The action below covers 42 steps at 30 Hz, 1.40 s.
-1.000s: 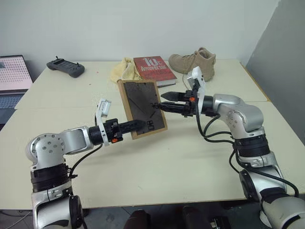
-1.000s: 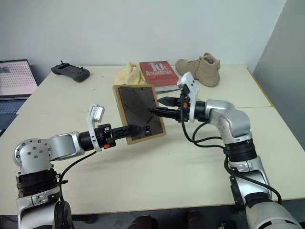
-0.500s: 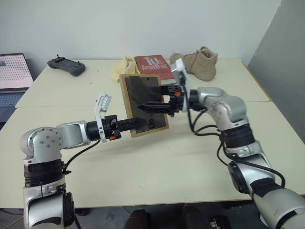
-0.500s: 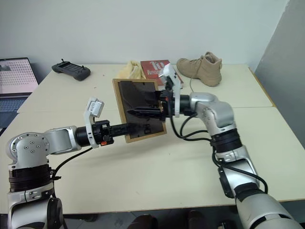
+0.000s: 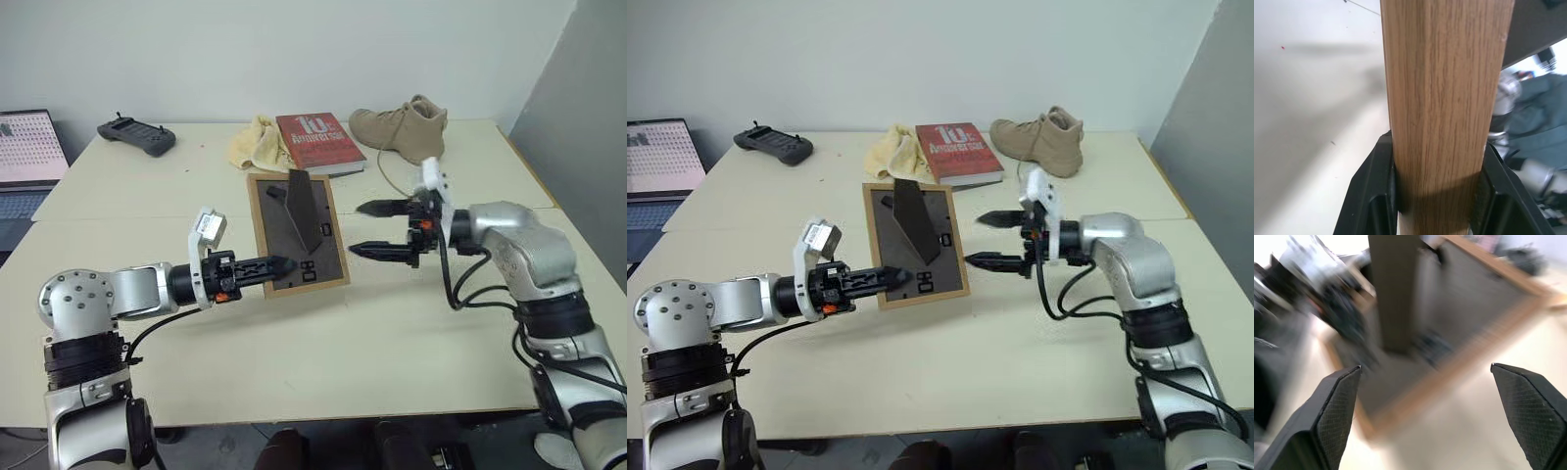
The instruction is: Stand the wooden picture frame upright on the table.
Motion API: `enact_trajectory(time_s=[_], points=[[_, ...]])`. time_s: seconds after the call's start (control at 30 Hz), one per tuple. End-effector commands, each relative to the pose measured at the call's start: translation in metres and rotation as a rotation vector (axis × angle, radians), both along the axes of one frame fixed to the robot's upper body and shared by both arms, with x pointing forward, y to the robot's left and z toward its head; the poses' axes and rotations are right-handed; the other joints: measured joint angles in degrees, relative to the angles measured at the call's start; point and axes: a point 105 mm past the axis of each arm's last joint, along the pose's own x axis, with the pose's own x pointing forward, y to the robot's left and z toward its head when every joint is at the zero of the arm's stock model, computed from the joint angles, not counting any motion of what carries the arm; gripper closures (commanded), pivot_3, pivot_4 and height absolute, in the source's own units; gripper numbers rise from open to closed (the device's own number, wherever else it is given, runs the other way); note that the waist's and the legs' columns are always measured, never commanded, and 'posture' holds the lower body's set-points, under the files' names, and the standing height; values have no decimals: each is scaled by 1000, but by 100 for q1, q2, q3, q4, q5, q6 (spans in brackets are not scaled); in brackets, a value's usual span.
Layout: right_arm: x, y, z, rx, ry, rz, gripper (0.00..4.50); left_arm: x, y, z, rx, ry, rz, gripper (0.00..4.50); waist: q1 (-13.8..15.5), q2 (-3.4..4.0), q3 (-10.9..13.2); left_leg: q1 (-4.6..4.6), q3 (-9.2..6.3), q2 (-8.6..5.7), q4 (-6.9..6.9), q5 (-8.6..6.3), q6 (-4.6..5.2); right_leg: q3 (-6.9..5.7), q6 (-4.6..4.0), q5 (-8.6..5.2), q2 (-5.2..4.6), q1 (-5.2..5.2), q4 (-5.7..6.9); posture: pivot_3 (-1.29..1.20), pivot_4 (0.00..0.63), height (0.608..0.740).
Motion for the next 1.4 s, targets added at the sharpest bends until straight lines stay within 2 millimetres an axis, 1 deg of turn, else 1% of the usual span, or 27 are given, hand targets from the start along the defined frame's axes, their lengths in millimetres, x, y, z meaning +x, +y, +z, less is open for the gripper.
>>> enact_trajectory(time_s=[0.03, 0.13, 0.2, 0.27, 0.4, 0.53, 0.57, 0.6, 0.7, 0.73, 0.83, 0.87, 0.9, 0.93, 1.0, 1.03, 1.07, 1.13, 1.2, 1.27, 1.3, 1.33, 1.4], points=[[7, -11, -1, -210, -644, -55, 17, -5, -6, 22, -133, 6, -84, 3147, -11, -1, 0, 1, 1, 0, 1, 6, -10, 2, 0, 0, 0, 0, 2, 0, 150, 740], [3, 0, -5, -233, -963, -9, 17, -8, -14, 26, -191, 48, -106, 3147, -26, -3, 2, 4, 5, 1, 1, 11, -20, 4, 0, 0, 0, -2, 7, 0, 150, 740], [0, 14, -5, -201, -1097, 24, 17, -13, -17, 25, -198, 60, -131, 3147, -45, -3, 2, 5, 8, 3, 1, 13, -23, 8, 0, 0, 1, -3, 8, 0, 150, 740], [2, 25, -2, -162, -1175, 28, 17, -18, -21, 24, -191, 56, -161, 3147, -96, -3, 2, 7, 15, 4, 1, 18, -31, 25, -1, 0, 9, -15, 15, 0, 150, 740], [3, 43, 3, -106, -1281, 54, 17, -24, -26, 22, -180, 51, -194, 3147, -95, -3, 2, 5, 12, 7, -3, 28, -49, 31, -5, -1, 22, -25, 19, 0, 150, 740], [-1, 50, 7, -62, -1320, 106, 17, -29, -25, 18, -160, 55, -194, 3147, -92, -3, 1, 5, 13, 7, -5, 30, -51, 34, -6, -2, 23, -25, 15, 0, 150, 740], [-2, 50, 7, -61, -1329, 125, 400, -30, -25, 18, -160, 54, -193, 3147, -90, -3, 2, 5, 13, 7, -5, 30, -51, 35, -6, -2, 24, -24, 15, 0, 150, 740], [-3, 49, 6, -62, -1336, 136, 428, -30, -25, 17, -160, 54, -192, 3147, -81, -3, 2, 5, 13, 7, -5, 30, -51, 34, -6, -2, 24, -23, 15, 0, 150, 740], [-5, 48, 7, -55, -1359, 155, 1118, -30, -26, 16, -161, 53, -184, 3147, -55, -4, 1, 4, 12, 6, -4, 30, -51, 33, -6, -2, 24, -19, 12, 0, 150, 740], [-5, 48, 8, -53, -1367, 160, 1423, -30, -26, 16, -165, 52, -183, 3147, -53, -5, 1, 4, 13, 5, -4, 30, -50, 34, -6, -1, 23, -19, 12, 0, 150, 740], [-7, 47, 9, -51, -1383, 178, 2151, -32, -27, 14, -161, 52, -182, 3147, -56, -4, 1, 4, 13, 5, -4, 30, -50, 34, -6, -1, 24, -19, 13, 0, 150, 740], [-7, 47, 9, -49, -1386, 180, 2289, -33, -27, 14, -155, 50, -182, 3147, -57, -5, 1, 5, 13, 5, -4, 30, -50, 36, -6, -1, 24, -19, 13, 0, 150, 740], [-7, 46, 10, -47, -1389, 183, 2654, -34, -27, 12, -140, 48, -175, 2799, -58, -5, 1, 4, 14, 5, -4, 30, -50, 36, -6, -1, 24, -19, 13, 0, 150, 740], [-6, 46, 11, -47, -1389, 181, 2876, -34, -27, 10, -122, 49, -159, 2445, -57, -5, 1, 5, 15, 5, -4, 30, -50, 37, -6, -1, 24, -19, 14, 0, 150, 740], [-6, 45, 11, -45, -1386, 182, 3139, -33, -26, 7, -110, 51, -132, 2057, -58, -6, 0, 5, 14, 8, -4, 30, -50, 37, -6, -2, 27, -19, 14, 0, 150, 740], [-6, 44, 11, -45, -1383, 184, 3179, -32, -25, 6, -111, 49, -121, 1885, -57, -6, 0, 5, 15, 11, -4, 30, -50, 38, -6, -1, 29, -18, 13, 0, 150, 740], [-7, 43, 11, -41, -1378, 187, 3179, -30, -24, 6, -106, 46, -102, 1610, -56, -6, 0, 7, 19, 11, -5, 30, -50, 43, -6, -2, 29, -19, 15, 0, 150, 740], [-4, 39, 12, -36, -1338, 163, 3179, -24, -16, 11, -89, 26, -54, 1199, -55, -7, 1, 5, 18, 13, -4, 30, -49, 41, -6, -1, 30, -19, 15, 0, 150, 740], [3, 33, 12, -30, -1267, 123, 3179, -21, -9, 23, -87, -24, -16, 822, -58, -9, 1, 5, 18, 13, -4, 30, -49, 40, -6, -1, 30, -16, 12, 0, 150, 740], [11, 28, 7, -37, -1161, 91, 3180, -23, -2, 32, -42, -86, 28, 356, -64, -10, 2, 6, 20, 15, -3, 29, -48, 38, -7, -1, 30, -12, 11, 0, 150, 740], [13, 27, 5, -49, -1122, 87, 3180, -21, 2, 36, -9, -114, 76, 151, -68, -12, 3, 6, 21, 18, -3, 29, -47, 37, -7, -1, 30, -8, 8, 0, 150, 740], [16, 25, 2, -57, -1071, 77, 3180, -19, 6, 37, 61, -161, 127, 13, -72, -12, 4, 8, 20, 19, -2, 29, -47, 36, -7, -1, 30, -3, 5, 0, 150, 740], [23, 25, -2, -53, -935, 37, 3180, -16, 9, 37, 195, -257, 209, 0, -75, -12, 4, 16, 18, 23, -2, 28, -45, 32, -7, -1, 30, 10, -3, 0, 150, 740]])
